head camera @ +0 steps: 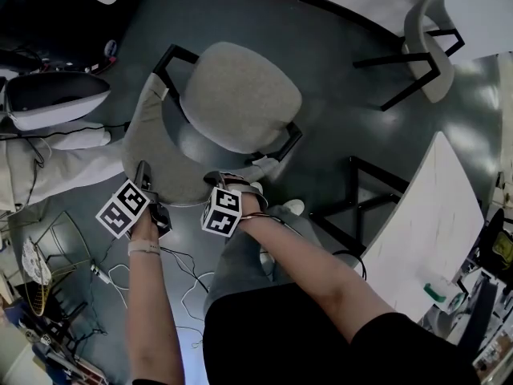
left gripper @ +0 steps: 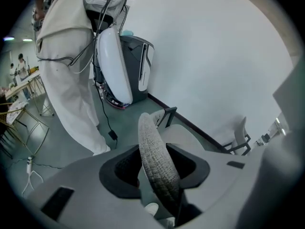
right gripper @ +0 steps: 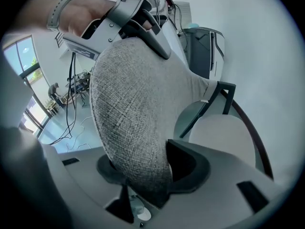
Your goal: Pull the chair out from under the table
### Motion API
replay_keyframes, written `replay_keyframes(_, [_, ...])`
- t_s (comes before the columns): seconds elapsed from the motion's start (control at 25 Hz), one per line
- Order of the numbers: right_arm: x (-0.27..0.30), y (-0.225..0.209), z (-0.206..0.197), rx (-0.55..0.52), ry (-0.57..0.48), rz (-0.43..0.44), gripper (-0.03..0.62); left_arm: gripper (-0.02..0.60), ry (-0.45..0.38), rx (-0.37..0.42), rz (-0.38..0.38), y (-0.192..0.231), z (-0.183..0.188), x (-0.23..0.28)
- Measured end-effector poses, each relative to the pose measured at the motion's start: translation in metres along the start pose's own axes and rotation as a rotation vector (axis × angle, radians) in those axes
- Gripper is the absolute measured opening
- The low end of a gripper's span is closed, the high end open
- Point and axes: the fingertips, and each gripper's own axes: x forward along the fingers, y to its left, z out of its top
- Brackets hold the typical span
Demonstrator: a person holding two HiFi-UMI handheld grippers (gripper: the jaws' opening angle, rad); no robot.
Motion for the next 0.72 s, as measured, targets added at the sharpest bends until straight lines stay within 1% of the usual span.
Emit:
replay_keyframes(0.12, [-0.007, 0.001, 0.0, 0.033, -0.008, 0.035, 0.192, 0.152, 0.006, 0.022, 0.017, -0.001, -0.001, -0.003])
replay_keyframes(0.28, [-0.024, 0.003, 0.002, 0.079, -0.037, 0.063, 0.198, 0.16, 0.007, 0.057, 0.023, -0.004, -0.001, -0.013])
replay_keyframes(0.4, [-0.038, 0.004, 0.003, 0.108, -0.055, 0.081, 0.202, 0.16, 0.001, 0.098, 0.05, -0.005, 0.002, -0.025])
replay_keyframes(0.52, [-0.054, 0.004, 0.005, 0.112, -0.076, 0.083, 0.202, 0.16, -0.017, 0.158, 0.091, -0.006, 0.007, -0.04])
replay_keyframes(0.6, [-0.067, 0.001, 0.005, 0.123, -0.096, 0.078, 0.201, 0.158, -0.041, 0.216, 0.121, -0.008, 0.013, -0.051])
replay_keyframes(0.72, [-0.092, -0.017, 0.006, 0.182, -0.155, 0.025, 0.201, 0.158, -0.075, 0.311, 0.128, -0.022, 0.019, -0.062])
